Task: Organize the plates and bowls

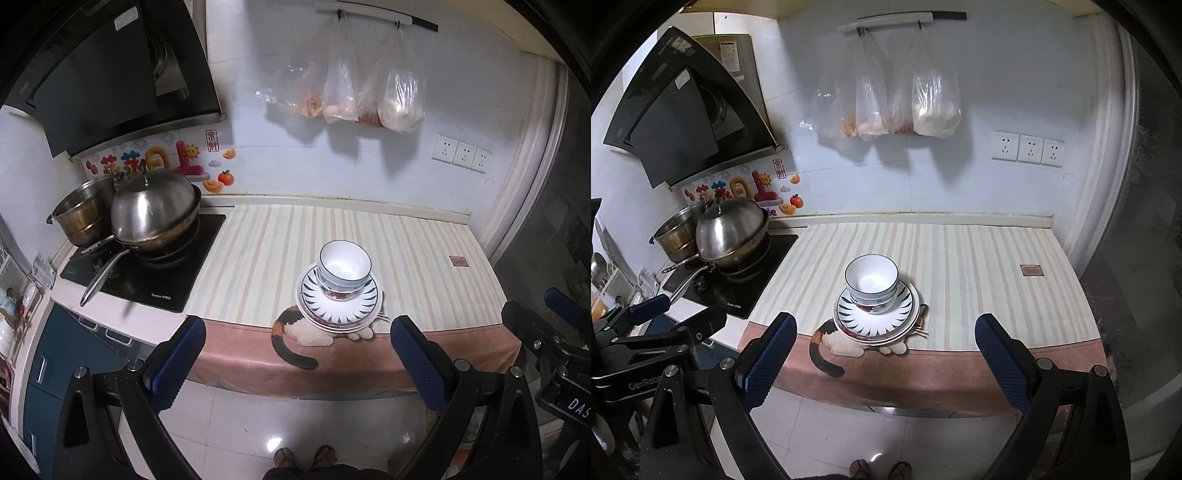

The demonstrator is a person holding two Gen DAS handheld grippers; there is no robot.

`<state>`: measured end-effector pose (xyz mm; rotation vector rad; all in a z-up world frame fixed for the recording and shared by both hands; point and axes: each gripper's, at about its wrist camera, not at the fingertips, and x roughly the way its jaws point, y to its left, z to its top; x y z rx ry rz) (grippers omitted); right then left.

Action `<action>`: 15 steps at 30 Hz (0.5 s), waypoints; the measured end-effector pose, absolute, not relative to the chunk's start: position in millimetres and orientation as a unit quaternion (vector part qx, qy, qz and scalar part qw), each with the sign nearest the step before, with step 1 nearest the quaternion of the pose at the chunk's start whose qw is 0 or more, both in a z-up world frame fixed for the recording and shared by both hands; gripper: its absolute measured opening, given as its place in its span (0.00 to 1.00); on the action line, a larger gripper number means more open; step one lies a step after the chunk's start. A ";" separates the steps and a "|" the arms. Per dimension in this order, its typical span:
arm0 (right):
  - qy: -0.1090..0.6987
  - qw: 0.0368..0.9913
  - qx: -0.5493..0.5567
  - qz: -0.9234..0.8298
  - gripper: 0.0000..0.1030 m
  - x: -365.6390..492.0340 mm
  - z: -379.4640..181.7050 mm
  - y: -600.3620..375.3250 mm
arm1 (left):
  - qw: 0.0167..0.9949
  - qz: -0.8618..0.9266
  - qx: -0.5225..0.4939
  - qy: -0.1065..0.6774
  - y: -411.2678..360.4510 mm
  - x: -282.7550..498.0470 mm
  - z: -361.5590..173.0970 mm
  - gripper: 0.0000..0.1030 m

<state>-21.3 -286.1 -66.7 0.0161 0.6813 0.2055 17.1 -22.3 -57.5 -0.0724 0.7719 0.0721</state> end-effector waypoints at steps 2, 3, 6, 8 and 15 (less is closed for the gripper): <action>0.333 0.938 0.010 0.098 0.97 -24.9 -64.4 -282.6 | 0.927 0.034 -0.035 0.373 -18.3 13.8 -54.4 1.00; 0.333 0.938 0.011 0.098 0.97 -24.1 -63.1 -281.4 | 0.928 0.035 -0.034 0.370 -16.0 11.4 -52.4 1.00; 0.331 0.939 0.010 0.095 0.97 -27.0 -62.0 -275.9 | 0.929 0.032 -0.035 0.367 -10.5 7.2 -49.3 1.00; 0.333 0.938 0.012 0.095 0.97 -27.0 -62.1 -274.1 | 0.931 0.031 -0.031 0.363 -7.9 4.7 -47.9 1.00; 0.333 0.939 0.010 0.089 0.97 -27.1 -61.3 -267.4 | 0.932 0.028 -0.030 0.359 -2.2 0.9 -46.8 1.00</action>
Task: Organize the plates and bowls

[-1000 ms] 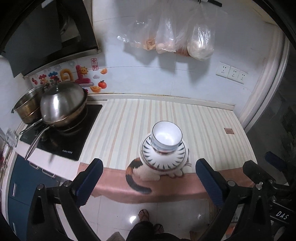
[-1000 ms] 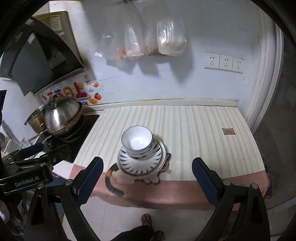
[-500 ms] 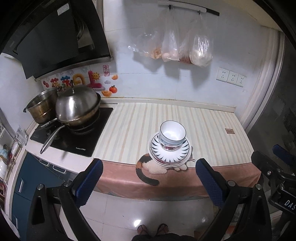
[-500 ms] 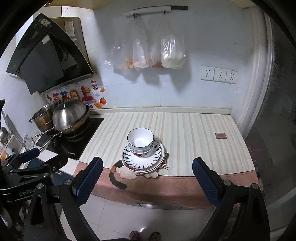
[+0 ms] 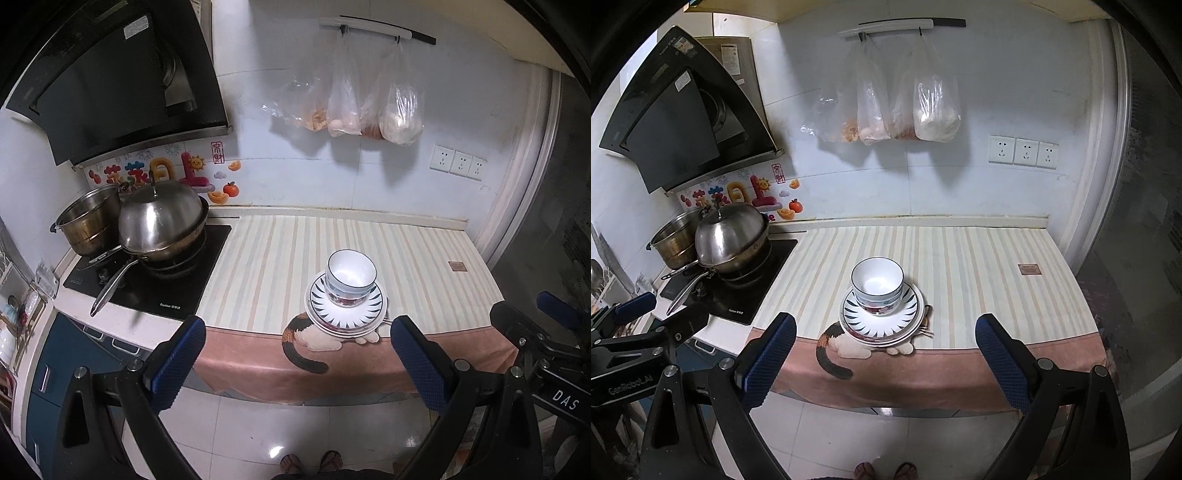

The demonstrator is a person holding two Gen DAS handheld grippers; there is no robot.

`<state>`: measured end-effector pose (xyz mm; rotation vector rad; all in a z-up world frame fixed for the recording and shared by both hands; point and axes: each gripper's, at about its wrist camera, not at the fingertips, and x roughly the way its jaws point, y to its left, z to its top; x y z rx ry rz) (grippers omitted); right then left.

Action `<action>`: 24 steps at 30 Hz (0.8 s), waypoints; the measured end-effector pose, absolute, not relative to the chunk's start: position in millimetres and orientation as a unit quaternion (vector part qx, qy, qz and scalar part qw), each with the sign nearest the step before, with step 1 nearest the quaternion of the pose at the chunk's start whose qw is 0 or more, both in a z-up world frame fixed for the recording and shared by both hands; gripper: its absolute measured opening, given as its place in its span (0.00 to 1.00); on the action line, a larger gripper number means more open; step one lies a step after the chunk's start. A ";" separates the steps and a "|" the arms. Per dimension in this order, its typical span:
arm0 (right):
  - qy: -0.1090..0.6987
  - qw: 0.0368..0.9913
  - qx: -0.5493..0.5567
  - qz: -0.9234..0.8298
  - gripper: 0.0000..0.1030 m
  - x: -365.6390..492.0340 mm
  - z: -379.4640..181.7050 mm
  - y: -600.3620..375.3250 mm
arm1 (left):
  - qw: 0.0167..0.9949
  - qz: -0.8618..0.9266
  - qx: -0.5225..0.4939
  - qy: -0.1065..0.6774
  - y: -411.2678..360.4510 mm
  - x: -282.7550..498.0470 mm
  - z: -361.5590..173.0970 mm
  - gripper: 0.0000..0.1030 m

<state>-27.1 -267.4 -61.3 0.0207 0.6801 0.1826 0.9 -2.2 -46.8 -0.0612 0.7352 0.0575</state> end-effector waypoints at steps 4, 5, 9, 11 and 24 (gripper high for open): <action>0.331 0.940 0.013 0.083 0.97 -29.4 -60.3 -264.4 | 0.934 0.027 -0.029 0.356 -0.2 -1.5 -45.2 1.00; 0.330 0.940 0.013 0.082 0.97 -29.8 -60.3 -265.1 | 0.934 0.029 -0.029 0.355 -0.6 -1.8 -44.6 1.00; 0.329 0.941 0.020 0.079 0.97 -30.6 -60.0 -266.0 | 0.934 0.030 -0.033 0.354 1.3 -3.0 -44.6 1.00; 0.329 0.941 0.018 0.076 0.97 -31.3 -60.1 -265.6 | 0.934 0.029 -0.031 0.354 3.1 -1.8 -44.3 1.00; 0.328 0.942 0.017 0.070 0.97 -38.0 -58.8 -264.2 | 0.934 0.027 -0.035 0.354 2.9 -6.0 -44.7 1.00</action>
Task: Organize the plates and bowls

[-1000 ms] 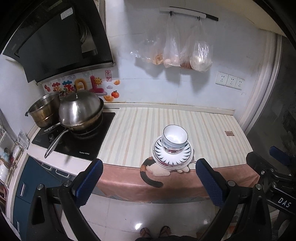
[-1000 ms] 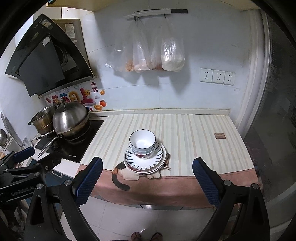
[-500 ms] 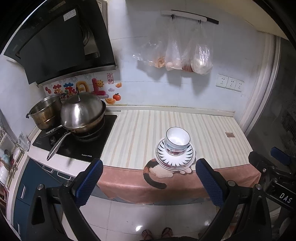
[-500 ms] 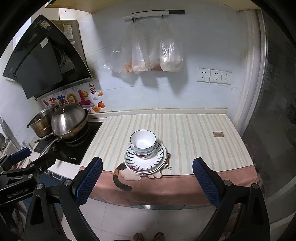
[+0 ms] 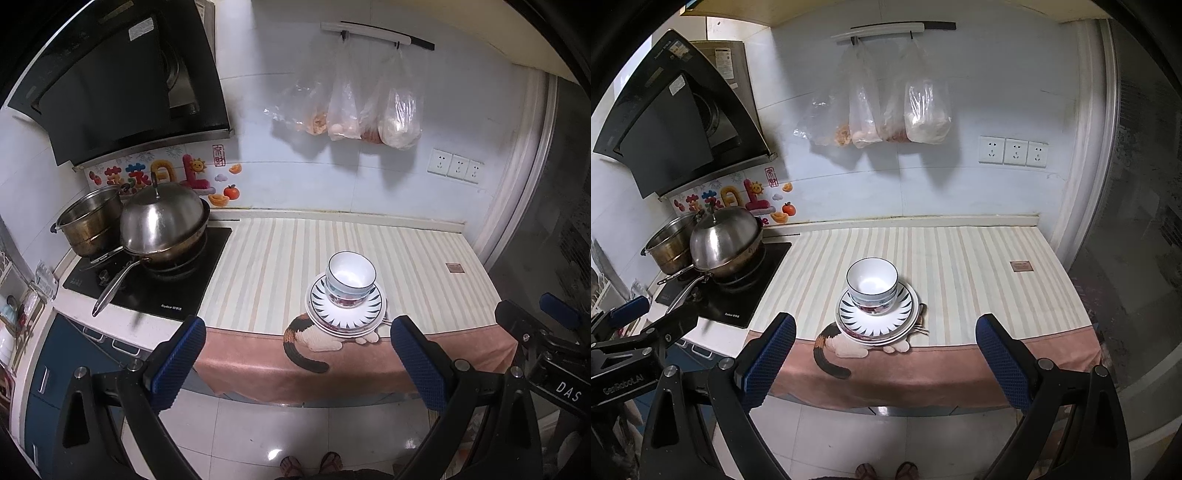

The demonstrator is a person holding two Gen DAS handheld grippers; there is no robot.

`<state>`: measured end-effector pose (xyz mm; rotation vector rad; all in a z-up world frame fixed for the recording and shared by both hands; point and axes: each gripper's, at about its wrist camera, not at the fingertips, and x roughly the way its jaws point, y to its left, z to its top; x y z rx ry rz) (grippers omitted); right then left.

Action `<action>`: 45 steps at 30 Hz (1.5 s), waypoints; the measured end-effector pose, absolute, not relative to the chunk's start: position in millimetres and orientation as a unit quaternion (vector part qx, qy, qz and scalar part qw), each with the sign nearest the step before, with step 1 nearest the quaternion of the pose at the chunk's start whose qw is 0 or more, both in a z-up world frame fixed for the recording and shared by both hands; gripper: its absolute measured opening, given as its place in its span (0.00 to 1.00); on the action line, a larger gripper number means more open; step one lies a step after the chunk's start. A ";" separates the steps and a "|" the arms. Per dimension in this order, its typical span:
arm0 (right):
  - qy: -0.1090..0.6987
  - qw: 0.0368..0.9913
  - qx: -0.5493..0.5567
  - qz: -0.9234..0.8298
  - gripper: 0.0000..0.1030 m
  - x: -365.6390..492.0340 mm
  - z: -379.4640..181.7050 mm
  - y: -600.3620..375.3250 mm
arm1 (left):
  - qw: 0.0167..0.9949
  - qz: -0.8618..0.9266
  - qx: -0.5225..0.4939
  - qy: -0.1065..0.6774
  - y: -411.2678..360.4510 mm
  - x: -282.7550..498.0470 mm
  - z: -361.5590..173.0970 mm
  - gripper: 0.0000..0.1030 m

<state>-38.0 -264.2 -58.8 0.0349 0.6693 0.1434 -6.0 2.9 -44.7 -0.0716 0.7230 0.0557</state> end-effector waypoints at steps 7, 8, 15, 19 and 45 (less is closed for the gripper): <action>0.325 0.943 0.017 0.073 0.97 -44.1 -60.2 -266.9 | 0.934 0.030 -0.035 0.354 -1.5 -13.3 -43.9 1.00; 0.325 0.943 0.017 0.073 0.97 -45.7 -60.5 -267.4 | 0.934 0.030 -0.035 0.354 -2.3 -13.9 -43.6 1.00; 0.324 0.943 0.017 0.074 0.97 -47.4 -60.2 -267.3 | 0.934 0.029 -0.037 0.353 -1.4 -14.6 -43.5 1.00; 0.324 0.943 0.018 0.075 0.97 -50.6 -58.4 -268.6 | 0.935 0.027 -0.035 0.353 0.8 -13.4 -43.9 1.00; 0.330 0.941 0.014 0.077 0.97 -46.2 -53.8 -272.4 | 0.933 0.031 -0.043 0.356 -7.6 -26.8 -43.1 1.00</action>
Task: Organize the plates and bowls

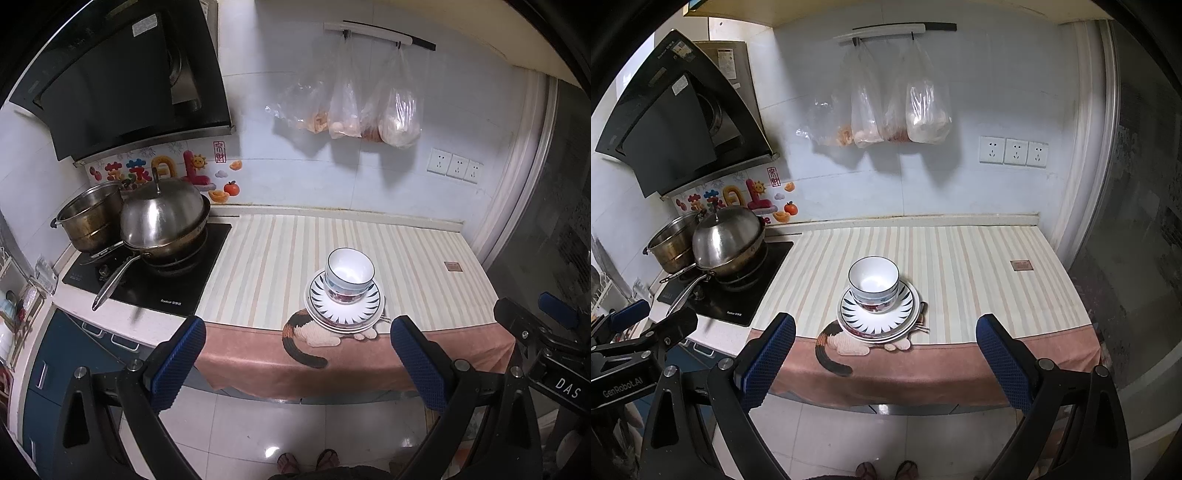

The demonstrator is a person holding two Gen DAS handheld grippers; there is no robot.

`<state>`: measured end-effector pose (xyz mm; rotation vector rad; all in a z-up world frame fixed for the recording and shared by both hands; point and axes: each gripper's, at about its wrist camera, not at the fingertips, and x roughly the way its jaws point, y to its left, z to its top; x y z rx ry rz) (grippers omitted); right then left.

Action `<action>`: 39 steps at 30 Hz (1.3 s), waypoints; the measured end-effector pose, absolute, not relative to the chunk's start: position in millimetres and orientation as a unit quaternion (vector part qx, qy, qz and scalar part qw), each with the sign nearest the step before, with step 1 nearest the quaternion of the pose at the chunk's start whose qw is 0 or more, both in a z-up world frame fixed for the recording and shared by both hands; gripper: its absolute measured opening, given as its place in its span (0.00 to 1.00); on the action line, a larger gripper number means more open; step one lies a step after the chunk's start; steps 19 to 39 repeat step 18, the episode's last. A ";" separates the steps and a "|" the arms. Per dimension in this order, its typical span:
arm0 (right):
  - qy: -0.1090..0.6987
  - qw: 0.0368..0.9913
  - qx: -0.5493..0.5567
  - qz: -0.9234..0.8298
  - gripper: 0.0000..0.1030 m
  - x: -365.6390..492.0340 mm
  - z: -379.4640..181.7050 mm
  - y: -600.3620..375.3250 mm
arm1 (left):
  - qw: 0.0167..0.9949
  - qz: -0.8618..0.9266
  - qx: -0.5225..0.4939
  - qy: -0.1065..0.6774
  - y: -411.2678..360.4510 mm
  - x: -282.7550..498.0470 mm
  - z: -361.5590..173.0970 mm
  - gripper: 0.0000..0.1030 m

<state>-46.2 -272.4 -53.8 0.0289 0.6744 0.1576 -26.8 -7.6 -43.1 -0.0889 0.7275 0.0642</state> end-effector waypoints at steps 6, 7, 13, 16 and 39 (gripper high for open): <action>0.330 0.941 0.016 0.078 0.97 -43.1 -55.0 -272.9 | 0.933 0.033 -0.044 0.356 -7.1 -26.3 -43.1 1.00; 0.330 0.941 0.016 0.078 0.97 -43.1 -55.1 -273.2 | 0.933 0.032 -0.043 0.356 -6.8 -26.0 -43.1 1.00; 0.332 0.940 0.015 0.080 0.97 -41.6 -55.8 -272.0 | 0.932 0.031 -0.043 0.358 -6.0 -24.2 -43.9 1.00; 0.333 0.939 0.014 0.081 0.97 -39.7 -56.8 -270.9 | 0.931 0.030 -0.044 0.361 -3.6 -24.6 -47.0 1.00; 0.334 0.939 0.013 0.081 0.97 -38.0 -57.9 -269.3 | 0.931 0.027 -0.044 0.362 -1.2 -23.8 -48.8 1.00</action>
